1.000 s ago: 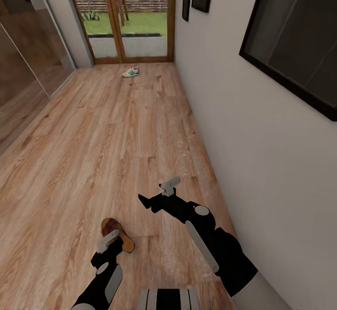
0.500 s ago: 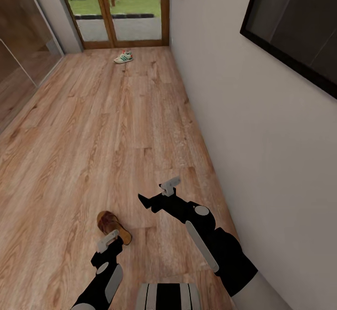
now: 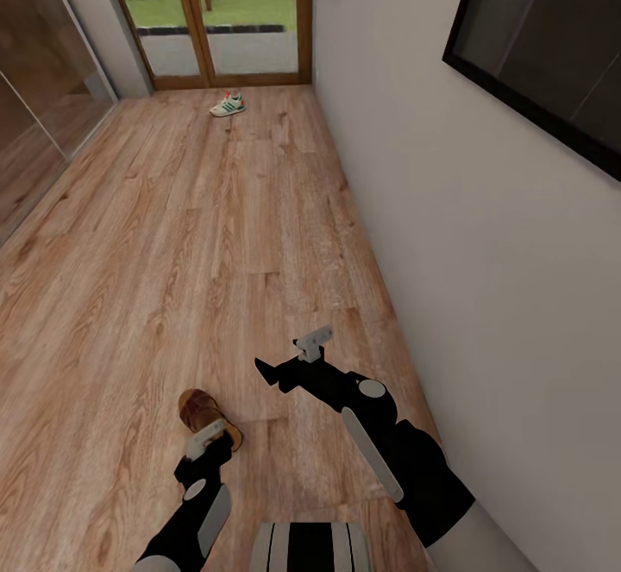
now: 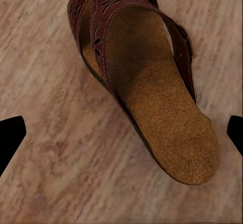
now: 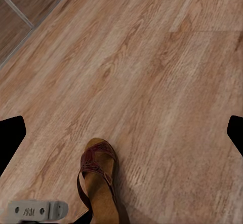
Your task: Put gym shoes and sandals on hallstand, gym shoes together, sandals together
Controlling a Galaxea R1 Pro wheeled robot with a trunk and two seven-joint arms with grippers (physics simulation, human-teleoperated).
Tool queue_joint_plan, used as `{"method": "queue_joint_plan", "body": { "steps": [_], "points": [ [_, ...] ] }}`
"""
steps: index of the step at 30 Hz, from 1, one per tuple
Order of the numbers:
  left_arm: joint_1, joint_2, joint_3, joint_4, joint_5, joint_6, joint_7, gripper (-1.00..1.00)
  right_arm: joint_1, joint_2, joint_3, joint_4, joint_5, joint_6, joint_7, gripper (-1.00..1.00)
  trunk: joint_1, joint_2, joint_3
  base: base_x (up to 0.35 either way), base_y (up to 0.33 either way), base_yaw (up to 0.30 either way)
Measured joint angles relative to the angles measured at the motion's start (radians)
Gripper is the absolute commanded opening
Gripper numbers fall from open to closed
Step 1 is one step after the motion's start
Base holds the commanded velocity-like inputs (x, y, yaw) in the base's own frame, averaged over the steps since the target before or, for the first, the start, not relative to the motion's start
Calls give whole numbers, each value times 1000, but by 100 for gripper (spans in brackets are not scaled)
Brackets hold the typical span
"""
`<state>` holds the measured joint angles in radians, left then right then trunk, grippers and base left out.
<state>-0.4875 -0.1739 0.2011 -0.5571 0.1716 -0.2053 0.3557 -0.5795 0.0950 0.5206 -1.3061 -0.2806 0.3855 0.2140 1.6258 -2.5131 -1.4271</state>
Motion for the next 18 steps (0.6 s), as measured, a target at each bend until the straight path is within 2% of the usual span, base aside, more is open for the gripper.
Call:
{"method": "queue_joint_plan", "body": {
  "steps": [6,9,11,13,18],
  "points": [
    [0,0,-24,-1,1,1,0,100,0,0,0,0,0,0,0,100,0,0,0,0,0,0],
    [0,0,-29,0,21,1,-2,100,0,0,0,0,0,0,0,100,0,0,0,0,0,0],
    [0,0,-31,1,50,1,-10,100,0,0,0,0,0,0,0,100,0,0,0,0,0,0],
    [0,0,-31,1,64,1,-18,100,0,0,0,0,0,0,0,100,0,0,0,0,0,0],
    [0,0,-32,2,75,2,-25,100,0,0,0,0,0,0,0,100,0,0,0,0,0,0]
  ]
}}
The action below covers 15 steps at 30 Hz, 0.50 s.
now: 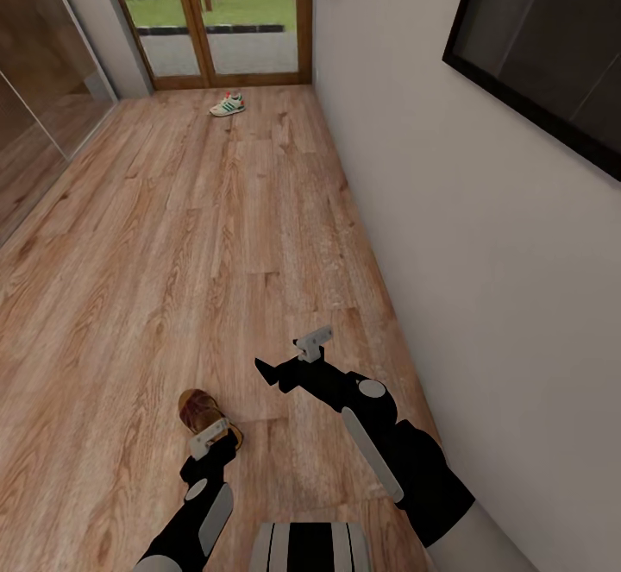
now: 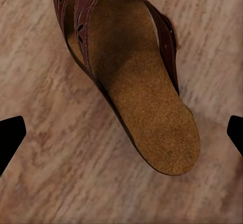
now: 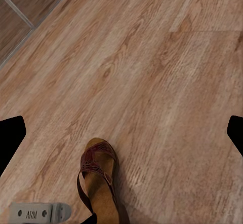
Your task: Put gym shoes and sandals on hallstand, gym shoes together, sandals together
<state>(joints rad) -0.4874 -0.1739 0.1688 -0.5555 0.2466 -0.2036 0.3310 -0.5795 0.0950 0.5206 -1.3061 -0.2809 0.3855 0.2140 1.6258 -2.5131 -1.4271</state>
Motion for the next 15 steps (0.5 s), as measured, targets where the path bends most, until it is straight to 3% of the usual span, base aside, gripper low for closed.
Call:
{"method": "queue_joint_plan", "body": {
  "steps": [6,15],
  "points": [
    [0,0,-4,0,4,-1,-2,100,0,0,0,0,0,0,0,100,0,0,0,0,0,0],
    [0,0,-20,-4,5,-1,-2,100,0,0,0,0,1,0,0,100,4,-2,-31,0,0,0]
  ]
}}
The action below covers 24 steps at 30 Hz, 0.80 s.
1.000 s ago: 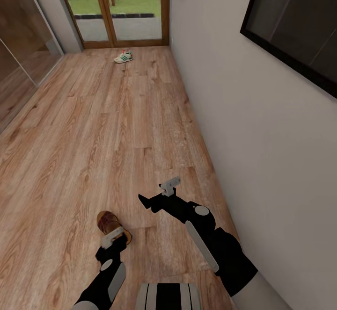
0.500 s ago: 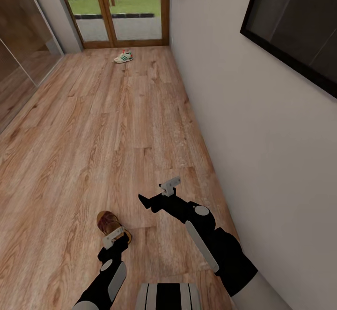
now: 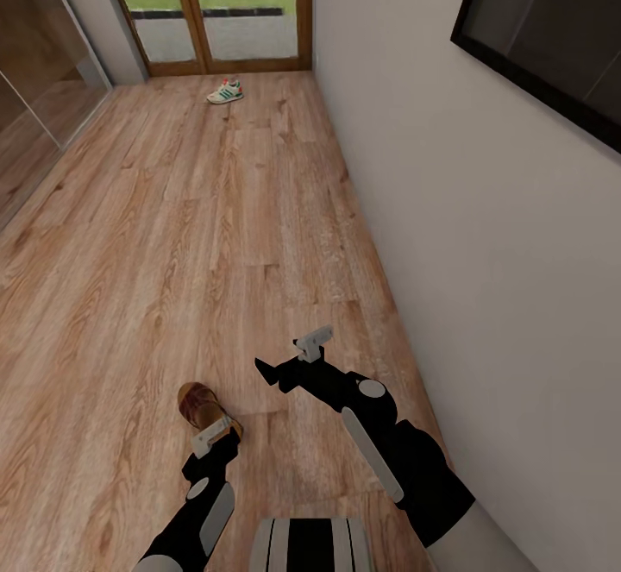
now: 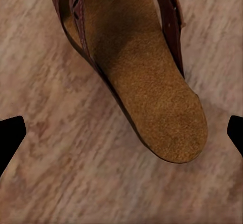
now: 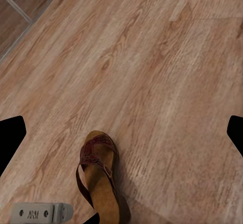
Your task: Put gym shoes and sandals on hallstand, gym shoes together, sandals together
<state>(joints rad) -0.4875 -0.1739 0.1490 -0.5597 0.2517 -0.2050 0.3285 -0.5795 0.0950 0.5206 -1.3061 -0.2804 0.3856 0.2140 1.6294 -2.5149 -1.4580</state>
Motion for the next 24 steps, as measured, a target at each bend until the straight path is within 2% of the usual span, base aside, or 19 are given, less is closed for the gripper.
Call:
{"method": "queue_joint_plan", "body": {
  "steps": [17,24],
  "points": [
    [0,0,-2,-4,0,-1,0,100,0,-1,0,0,0,0,0,100,0,0,0,0,0,0],
    [0,0,-2,-7,0,-1,0,100,0,-2,0,0,1,0,0,100,3,-1,-23,0,0,0]
  ]
}}
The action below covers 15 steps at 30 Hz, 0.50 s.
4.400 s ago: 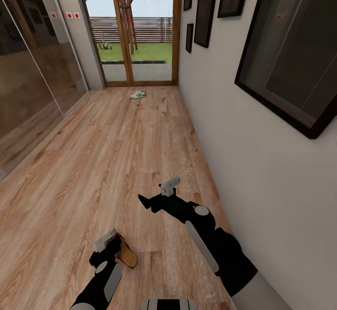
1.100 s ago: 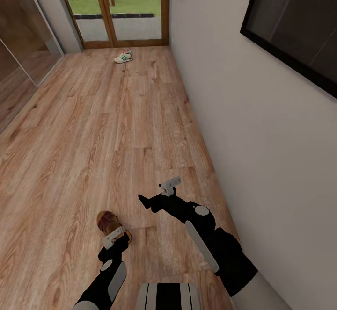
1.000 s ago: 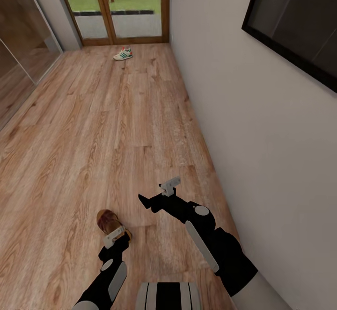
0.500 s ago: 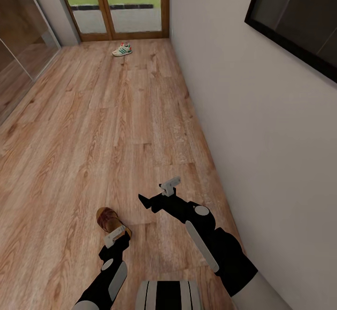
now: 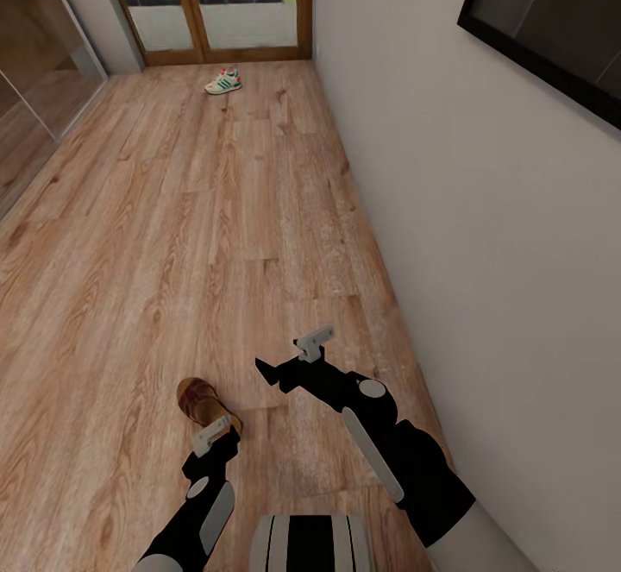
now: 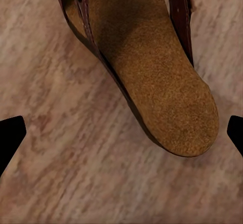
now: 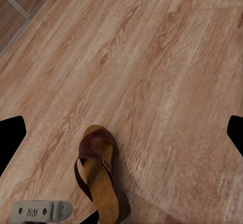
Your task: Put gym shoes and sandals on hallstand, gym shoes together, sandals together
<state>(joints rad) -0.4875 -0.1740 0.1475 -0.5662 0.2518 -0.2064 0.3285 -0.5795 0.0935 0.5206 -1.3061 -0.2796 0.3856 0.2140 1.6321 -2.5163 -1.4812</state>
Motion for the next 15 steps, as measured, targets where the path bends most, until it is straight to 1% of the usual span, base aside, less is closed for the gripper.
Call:
{"method": "queue_joint_plan", "body": {
  "steps": [15],
  "points": [
    [0,0,0,-3,0,0,0,100,0,-2,0,2,0,0,0,100,0,0,0,0,0,0]
  ]
}}
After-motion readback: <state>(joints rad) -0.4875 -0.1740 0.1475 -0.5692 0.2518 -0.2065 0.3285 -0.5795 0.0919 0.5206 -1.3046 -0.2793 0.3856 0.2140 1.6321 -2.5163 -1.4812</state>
